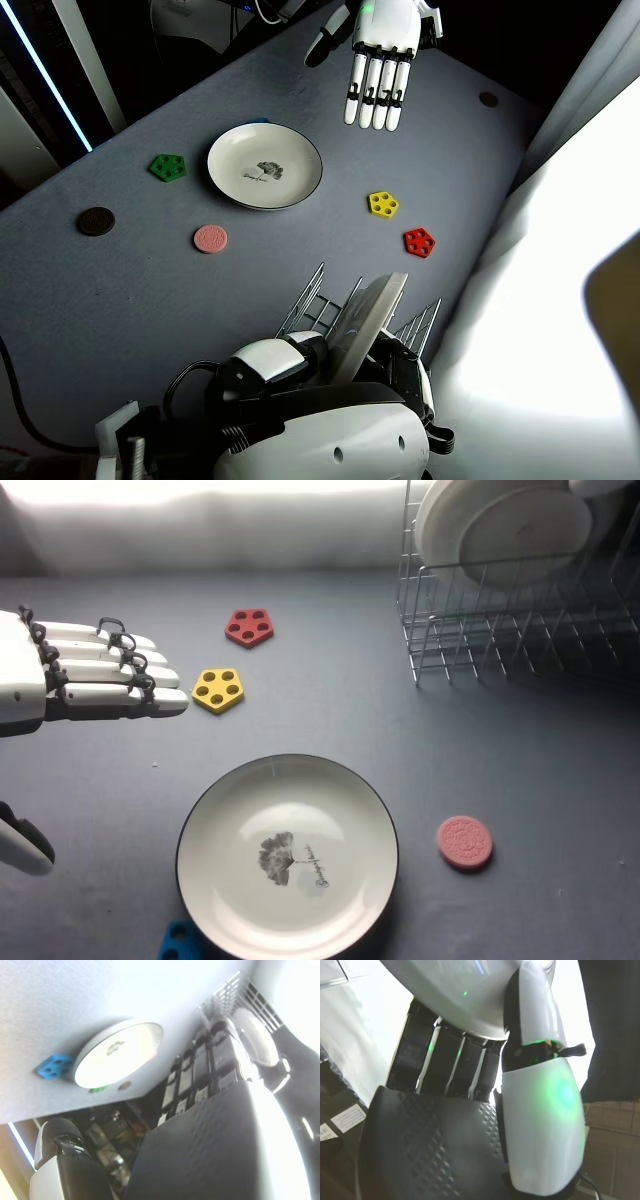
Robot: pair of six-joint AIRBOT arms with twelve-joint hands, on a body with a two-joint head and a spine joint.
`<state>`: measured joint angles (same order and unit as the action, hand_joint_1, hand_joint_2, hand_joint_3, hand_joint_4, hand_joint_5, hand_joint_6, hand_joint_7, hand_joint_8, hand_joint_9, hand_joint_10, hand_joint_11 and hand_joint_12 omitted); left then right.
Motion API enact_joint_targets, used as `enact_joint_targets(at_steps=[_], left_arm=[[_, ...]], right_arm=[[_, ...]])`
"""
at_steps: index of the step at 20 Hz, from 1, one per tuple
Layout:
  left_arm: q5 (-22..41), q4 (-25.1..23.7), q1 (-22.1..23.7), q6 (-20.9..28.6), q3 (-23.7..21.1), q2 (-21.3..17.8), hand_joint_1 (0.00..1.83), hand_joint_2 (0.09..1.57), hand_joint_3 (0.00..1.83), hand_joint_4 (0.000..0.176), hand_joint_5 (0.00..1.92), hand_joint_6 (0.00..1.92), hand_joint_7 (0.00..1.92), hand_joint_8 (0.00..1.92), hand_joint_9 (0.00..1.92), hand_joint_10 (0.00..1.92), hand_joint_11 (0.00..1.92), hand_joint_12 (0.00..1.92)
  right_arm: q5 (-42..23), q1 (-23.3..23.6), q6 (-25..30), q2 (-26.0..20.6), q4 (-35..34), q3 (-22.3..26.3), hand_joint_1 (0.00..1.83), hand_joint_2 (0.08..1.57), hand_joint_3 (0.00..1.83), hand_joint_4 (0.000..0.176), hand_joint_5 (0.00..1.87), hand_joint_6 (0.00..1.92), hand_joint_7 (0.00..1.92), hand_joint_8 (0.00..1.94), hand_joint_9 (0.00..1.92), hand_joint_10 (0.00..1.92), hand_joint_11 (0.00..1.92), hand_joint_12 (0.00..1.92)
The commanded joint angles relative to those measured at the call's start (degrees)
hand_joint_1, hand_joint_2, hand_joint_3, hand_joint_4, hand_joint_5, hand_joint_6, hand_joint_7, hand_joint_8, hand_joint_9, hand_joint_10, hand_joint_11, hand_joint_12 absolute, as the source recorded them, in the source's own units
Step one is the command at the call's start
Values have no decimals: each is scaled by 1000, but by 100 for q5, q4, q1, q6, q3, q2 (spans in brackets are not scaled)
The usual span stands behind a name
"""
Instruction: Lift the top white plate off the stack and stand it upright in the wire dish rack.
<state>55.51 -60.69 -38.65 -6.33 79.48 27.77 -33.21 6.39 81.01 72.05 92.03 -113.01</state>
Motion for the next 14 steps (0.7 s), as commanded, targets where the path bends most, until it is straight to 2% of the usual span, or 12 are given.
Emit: enact_joint_targets(at_steps=[1, 6, 7, 8, 9, 10, 11, 12, 13, 14], left_arm=[[355, 358, 129, 4, -16, -12, 347, 819, 0, 0, 13, 5, 39, 6, 46, 7, 83, 13], [358, 352, 129, 4, -16, -12, 321, 814, 0, 0, 12, 1, 38, 1, 42, 1, 67, 6], [358, 352, 129, 3, -16, -12, 329, 812, 0, 0, 16, 2, 35, 0, 40, 0, 73, 8], [359, 352, 129, 3, -16, -11, 344, 821, 1, 0, 2, 0, 19, 0, 20, 0, 42, 1], [359, 352, 129, 3, -18, -11, 345, 821, 0, 0, 0, 0, 16, 0, 20, 2, 48, 6], [360, 352, 129, 3, -19, -11, 326, 814, 0, 0, 9, 3, 33, 7, 33, 7, 63, 13], [361, 352, 129, 3, -20, -11, 314, 811, 0, 0, 8, 3, 39, 8, 40, 9, 79, 20], [361, 350, 129, 3, -20, -10, 312, 810, 0, 0, 9, 2, 41, 8, 42, 8, 83, 22], [361, 349, 129, 3, -20, -10, 330, 812, 0, 0, 10, 3, 38, 5, 36, 5, 73, 17], [361, 346, 129, 3, -21, -10, 320, 814, 0, 0, 6, 1, 42, 6, 42, 6, 77, 19]], right_arm=[[8, 34, 112, -106, -481, -73, 1499, 1040, 0, 0, 1000, 945, 1086, 530, 1183, 599, 1013, 1285], [-35, -129, 107, -123, -478, -102, 1496, 1039, 0, 0, 980, 938, 1099, 473, 1168, 647, 1066, 1266], [-43, -180, 107, -126, -480, -112, 1495, 1046, 1, 0, 963, 959, 1078, 514, 1142, 697, 1062, 1277], [-52, -216, 107, -129, -480, -116, 1489, 1078, 2, 0, 858, 1096, 975, 689, 1078, 813, 1030, 1335], [-64, -251, 106, -136, -480, -114, 1396, 1114, 0, 0, 843, 1204, 922, 856, 1041, 995, 995, 818], [-76, -276, 99, -145, -480, -113, 1214, 1123, 0, 0, 948, 1015, 867, 385, 931, 445, 999, 581], [-82, -294, 98, -155, -480, -114, 1183, 1099, 0, 0, 1007, 920, 880, 140, 935, 164, 1042, 393], [-82, -306, 98, -169, -509, -118, 1179, 1089, 0, 0, 1030, 882, 905, 43, 961, 54, 1074, 304], [-84, -306, 98, -174, -531, -124, 1230, 1014, 0, 0, 847, 333, 806, 10, 884, 10, 1057, 250], [-90, -306, 90, -179, -576, -136, 1176, 985, 0, 0, 803, 103, 776, 4, 849, 3, 1043, 221]])
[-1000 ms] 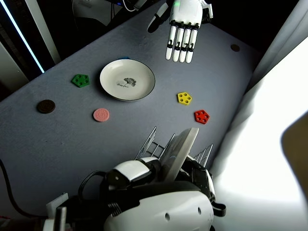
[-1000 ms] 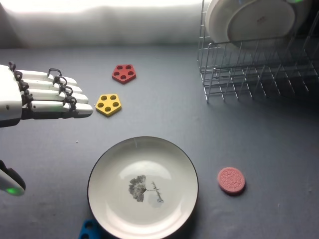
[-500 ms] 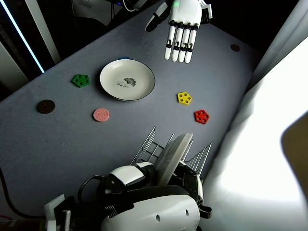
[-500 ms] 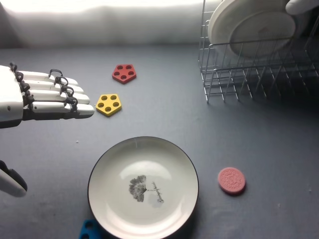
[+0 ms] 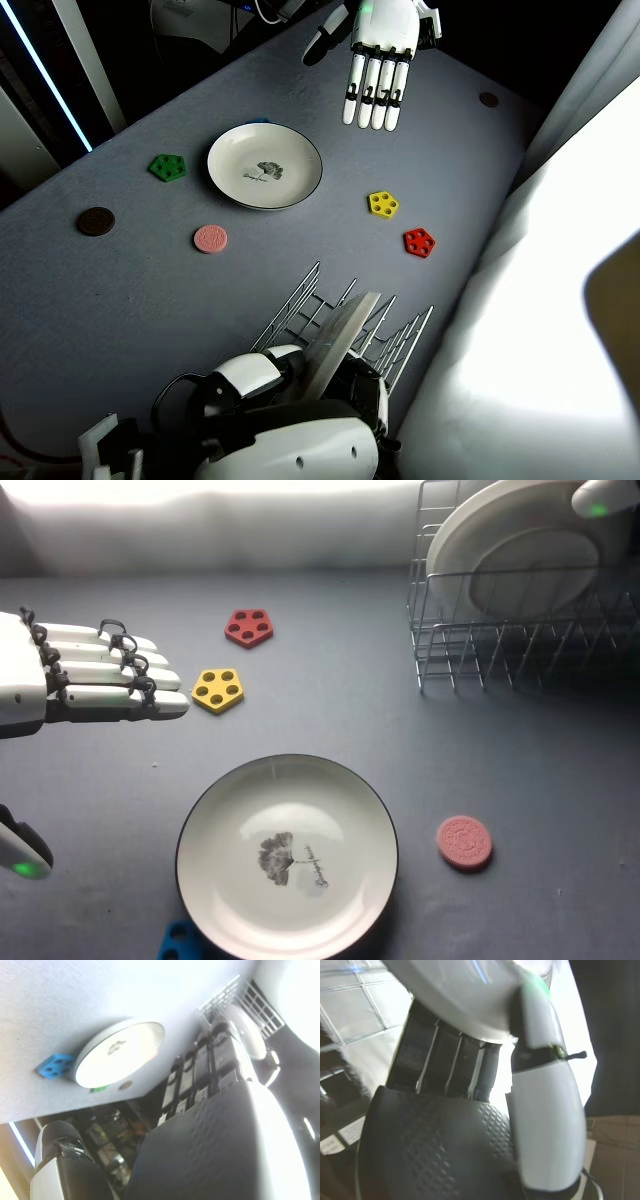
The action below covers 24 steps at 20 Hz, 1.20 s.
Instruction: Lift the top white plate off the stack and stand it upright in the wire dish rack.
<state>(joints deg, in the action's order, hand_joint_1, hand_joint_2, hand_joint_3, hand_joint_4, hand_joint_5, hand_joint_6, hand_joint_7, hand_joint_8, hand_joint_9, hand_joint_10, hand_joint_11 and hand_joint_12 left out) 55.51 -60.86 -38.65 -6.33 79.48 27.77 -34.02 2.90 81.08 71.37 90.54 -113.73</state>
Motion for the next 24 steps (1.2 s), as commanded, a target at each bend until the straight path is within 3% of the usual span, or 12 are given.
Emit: enact_joint_targets(at_steps=[1, 2, 4, 6, 7, 13, 18, 21, 24], left_arm=[[364, 363, 129, 3, -21, -9, 320, 811, 0, 0, 8, 1, 42, 5, 47, 8, 79, 20], [365, 362, 129, 2, -21, -9, 321, 811, 0, 0, 8, 1, 43, 5, 48, 7, 79, 20], [365, 362, 129, 2, -21, -8, 332, 809, 0, 0, 9, 1, 40, 3, 45, 5, 73, 18], [369, 362, 134, 4, -23, -5, 334, 808, 0, 0, 10, 2, 41, 3, 46, 5, 74, 18], [370, 362, 135, 4, -23, -2, 335, 796, 0, 0, 35, 10, 65, 11, 70, 12, 105, 31], [383, 356, 137, 14, -37, 2, 310, 804, 0, 0, 24, 8, 50, 9, 60, 9, 92, 25], [325, 330, 158, 15, -50, 21, 309, 818, 4, 0, 2, 0, 29, 0, 38, 0, 72, 16], [108, 302, 201, 103, -71, 53, 320, 804, 0, 0, 25, 9, 62, 13, 62, 11, 98, 27], [217, 273, 198, 113, -112, 51, 352, 813, 0, 0, 16, 6, 49, 5, 44, 4, 74, 17]], right_arm=[[-23, 43, 68, -106, -491, -72, 1144, 972, 0, 0, 743, 32, 743, 0, 834, 0, 1027, 208], [-35, 44, 41, -91, -521, -82, 1136, 969, 0, 0, 730, 17, 736, 0, 830, 0, 1024, 204], [-115, 46, -72, -63, -643, -96, 1034, 931, 0, 0, 662, 1, 617, 0, 641, 0, 758, 92], [-251, 90, -233, -64, -713, -54, 1029, 923, 0, 0, 648, 0, 600, 0, 613, 0, 724, 78], [-321, 109, -371, -66, -794, -34, 993, 912, 0, 0, 499, 0, 509, 0, 509, 0, 617, 31], [-598, 255, -1644, -83, -1665, -7, 957, 907, 0, 0, 509, 1, 484, 3, 488, 3, 582, 15], [-723, 282, -2377, -61, -1668, 60, 930, 923, 4, 0, 430, 0, 416, 0, 433, 2, 531, 0], [-978, 295, -3243, -93, -1363, 297, 911, 933, 5, 0, 398, 4, 413, 6, 431, 3, 534, 4], [-1269, 299, -4426, -157, -1555, 474, 890, 945, 7, 0, 386, 0, 394, 0, 424, 0, 512, 0]])
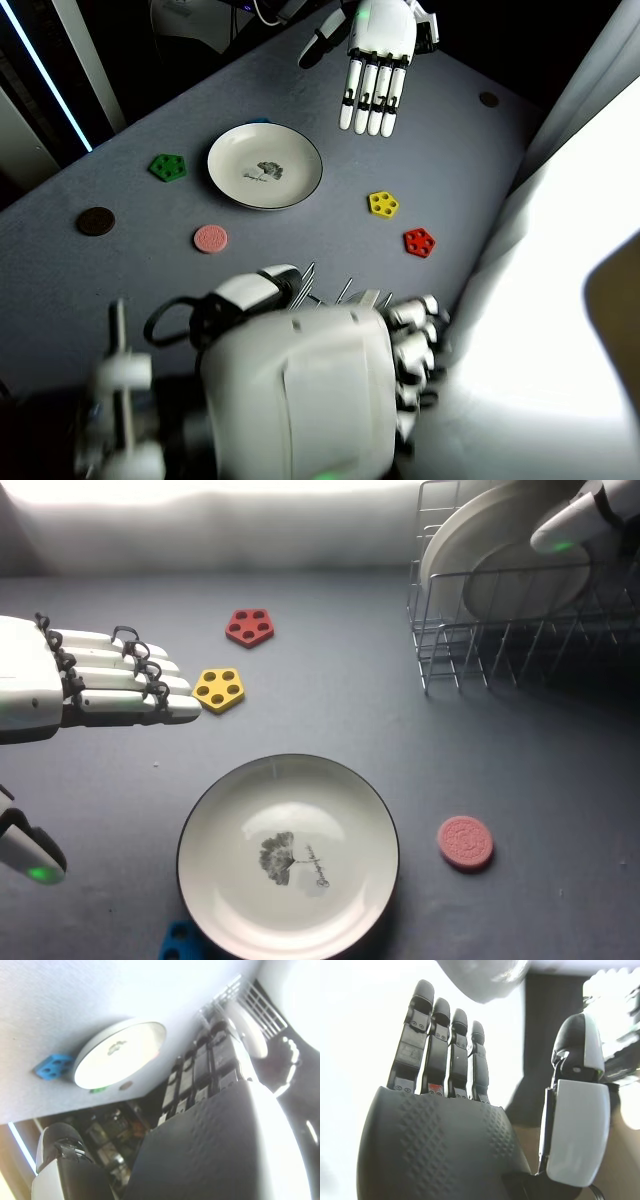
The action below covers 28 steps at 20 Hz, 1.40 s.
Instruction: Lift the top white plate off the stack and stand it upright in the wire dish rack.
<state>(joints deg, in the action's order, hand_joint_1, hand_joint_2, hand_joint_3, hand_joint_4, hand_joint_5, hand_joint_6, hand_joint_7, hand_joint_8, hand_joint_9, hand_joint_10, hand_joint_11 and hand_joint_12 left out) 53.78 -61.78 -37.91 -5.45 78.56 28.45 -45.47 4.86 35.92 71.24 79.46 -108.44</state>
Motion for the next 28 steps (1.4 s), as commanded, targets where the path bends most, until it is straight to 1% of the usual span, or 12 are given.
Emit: enact_joint_targets(at_steps=[1, 3, 5, 9, 12, 15, 17, 20, 21, 25, 27, 28], left_arm=[[496, 337, 125, 35, -20, -21, 349, 806, 0, 0, 16, 5, 50, 5, 49, 5, 91, 25], [722, 317, 125, 46, -27, -47, 377, 808, 0, 0, 8, 1, 34, 0, 35, 0, 81, 20], [823, 318, 130, 80, -37, -84, 394, 802, 0, 0, 37, 10, 67, 11, 70, 12, 104, 30], [958, 437, 46, 113, -96, -200, 320, 824, 5, 0, 23, 1, 44, 0, 49, 0, 73, 15], [1051, 520, -24, 102, -96, -241, 310, 832, 7, 0, 32, 3, 53, 3, 55, 3, 84, 20], [1062, 541, -32, 86, -106, -241, 347, 831, 3, 0, 11, 0, 45, 3, 47, 2, 76, 16], [1031, 625, -33, 86, -156, -242, 317, 836, 4, 0, 20, 4, 47, 3, 52, 3, 85, 19], [977, 632, -36, 21, -342, -274, 342, 832, 1, 0, 27, 5, 54, 4, 61, 6, 100, 25], [970, 633, -36, 12, -391, -284, 351, 832, 0, 0, 21, 2, 51, 2, 57, 3, 91, 21], [960, 676, -62, -24, -408, -312, 370, 805, 0, 0, 54, 4, 82, 4, 86, 5, 101, 24], [991, 682, -67, -18, -398, -332, 336, 820, 5, 0, 23, 0, 49, 0, 52, 0, 77, 13], [1001, 682, -68, -9, -400, -339, 334, 827, 7, 0, 5, 0, 29, 0, 28, 0, 66, 8]], right_arm=[[-239, 103, -289, -152, -607, -24, 880, 958, 11, 0, 363, 0, 380, 0, 417, 0, 497, 0], [-401, 104, -985, -186, -898, 43, 893, 959, 8, 0, 339, 0, 366, 0, 403, 0, 484, 0], [-586, 104, -1497, -219, -1004, 113, 869, 964, 8, 0, 347, 4, 373, 3, 415, 5, 488, 3], [-1132, 26, -2714, -365, -1124, 328, 852, 963, 2, 0, 397, 12, 413, 10, 443, 9, 521, 17], [-1525, -110, -3408, -418, -1342, 399, 870, 962, 1, 0, 386, 5, 400, 3, 431, 3, 511, 12], [-1992, -203, -3573, -532, -1454, 478, 819, 989, 9, 0, 342, 0, 371, 0, 405, 0, 491, 3], [-2215, -271, -3700, -645, -1513, 612, 781, 1013, 14, 0, 298, 0, 333, 0, 362, 0, 440, 0], [-2424, -515, -4393, -963, -1715, 1122, 764, 1014, 7, 0, 293, 0, 318, 0, 353, 1, 435, 1], [-2482, -592, -4522, -1065, -1772, 1269, 745, 1016, 7, 0, 299, 2, 323, 2, 360, 4, 445, 5], [-2588, -794, -4566, -1337, -1907, 1608, 726, 1011, 2, 0, 291, 0, 328, 3, 360, 2, 410, 0], [-2609, -934, -4566, -1458, -1952, 1773, 715, 1005, 0, 0, 299, 3, 329, 3, 357, 1, 406, 0], [-2616, -1012, -4567, -1513, -1959, 1859, 669, 1013, 3, 0, 285, 0, 317, 0, 340, 0, 390, 0]])
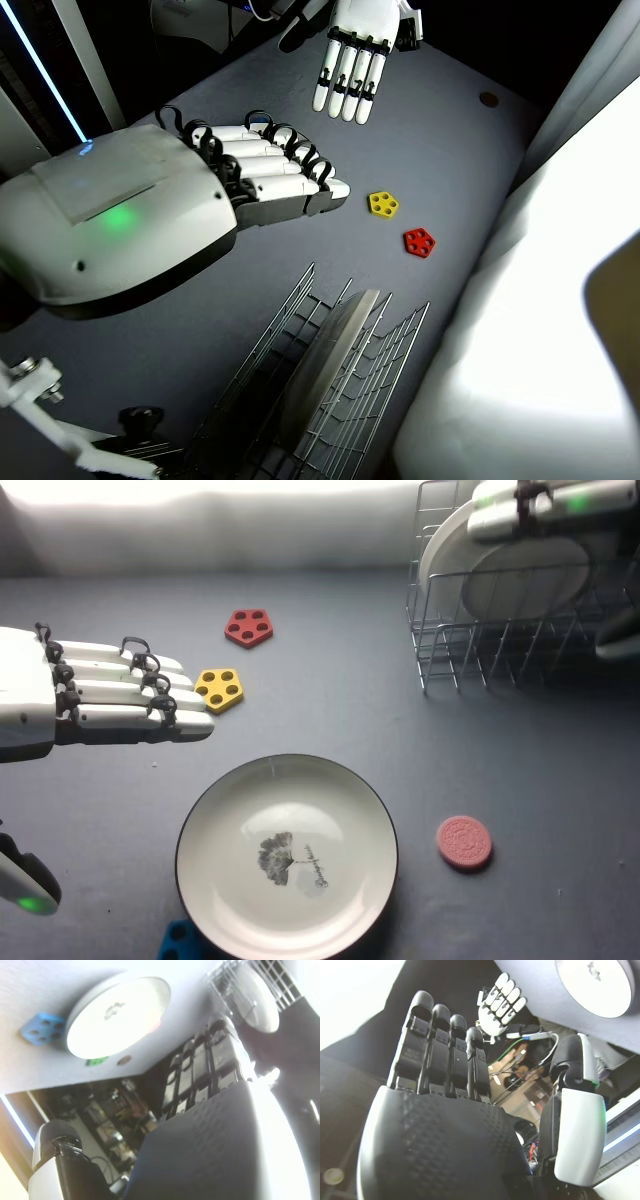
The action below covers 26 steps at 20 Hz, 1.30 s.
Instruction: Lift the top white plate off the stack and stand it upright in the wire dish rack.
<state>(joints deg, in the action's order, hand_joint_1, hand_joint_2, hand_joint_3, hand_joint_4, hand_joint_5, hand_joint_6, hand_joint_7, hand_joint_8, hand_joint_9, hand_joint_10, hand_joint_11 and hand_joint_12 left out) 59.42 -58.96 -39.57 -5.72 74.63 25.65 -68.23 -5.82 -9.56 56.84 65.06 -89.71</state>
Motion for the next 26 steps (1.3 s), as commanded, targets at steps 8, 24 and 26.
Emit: enact_joint_targets(at_steps=[8, 24, 26], left_arm=[[458, 399, 94, 70, -34, -117, 343, 827, 2, 0, 18, 0, 51, 2, 52, 3, 84, 15], [768, 811, 10, -7, 533, -278, 333, 832, 2, 0, 15, 4, 37, 4, 46, 4, 92, 16], [828, 809, 10, 30, 586, -278, 329, 832, 1, 0, 9, 1, 45, 7, 50, 5, 85, 13]], right_arm=[[-342, -444, -658, -504, -748, 808, 750, 966, 0, 0, 332, 11, 350, 7, 358, 5, 436, 18], [-328, -569, -665, -646, -726, 1166, 724, 990, 0, 0, 326, 4, 360, 4, 370, 5, 451, 20], [-321, -565, -665, -629, -726, 1172, 701, 996, 2, 0, 324, 2, 355, 1, 367, 2, 442, 16]])
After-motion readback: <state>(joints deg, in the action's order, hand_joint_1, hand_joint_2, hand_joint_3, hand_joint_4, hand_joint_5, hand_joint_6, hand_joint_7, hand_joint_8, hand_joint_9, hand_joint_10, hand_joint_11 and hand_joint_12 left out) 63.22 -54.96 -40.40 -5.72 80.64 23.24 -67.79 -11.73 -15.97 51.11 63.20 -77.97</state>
